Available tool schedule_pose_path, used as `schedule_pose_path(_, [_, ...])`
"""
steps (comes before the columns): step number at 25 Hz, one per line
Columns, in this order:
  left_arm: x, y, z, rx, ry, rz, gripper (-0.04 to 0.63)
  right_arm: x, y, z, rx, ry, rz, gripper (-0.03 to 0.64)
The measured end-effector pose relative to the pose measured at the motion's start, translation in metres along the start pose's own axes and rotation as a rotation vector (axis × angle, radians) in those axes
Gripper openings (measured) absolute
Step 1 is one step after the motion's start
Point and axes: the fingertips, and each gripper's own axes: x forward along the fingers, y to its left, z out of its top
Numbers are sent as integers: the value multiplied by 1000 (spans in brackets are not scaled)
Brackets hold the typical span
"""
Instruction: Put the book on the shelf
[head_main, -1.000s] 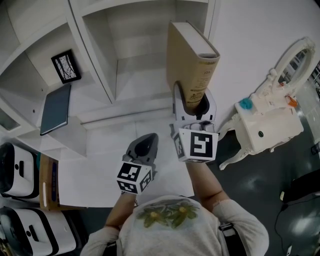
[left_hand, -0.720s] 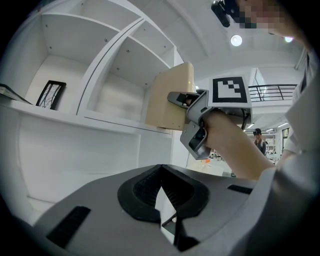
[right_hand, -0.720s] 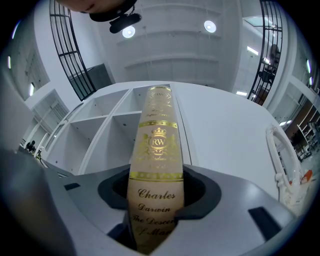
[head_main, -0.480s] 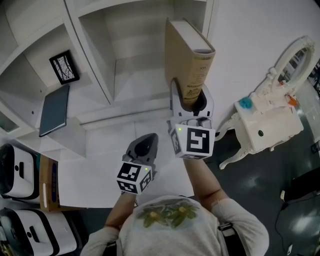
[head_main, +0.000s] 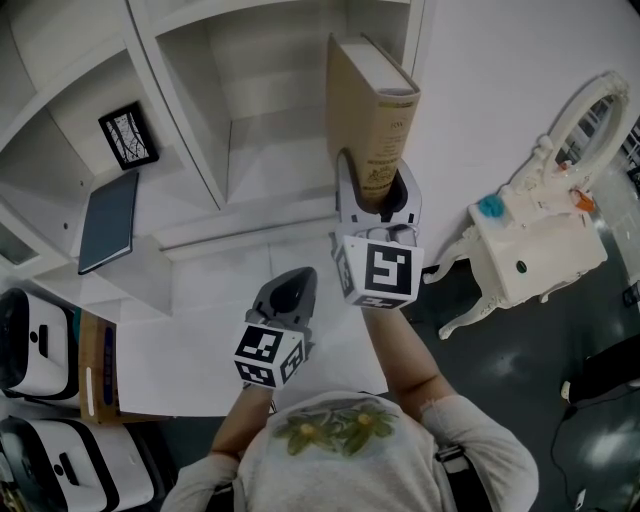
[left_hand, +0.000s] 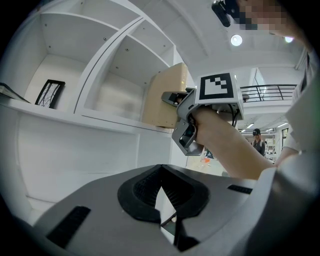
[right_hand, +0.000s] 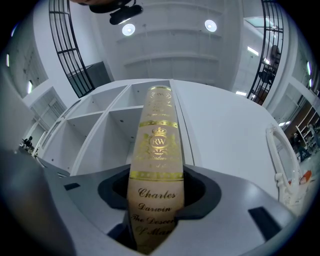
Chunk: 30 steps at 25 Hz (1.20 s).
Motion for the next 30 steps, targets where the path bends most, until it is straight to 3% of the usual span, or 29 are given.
schedule_pose_path(30, [10,1,-1,11,7,-17,28,34,-1,-18,-23,81,1,226])
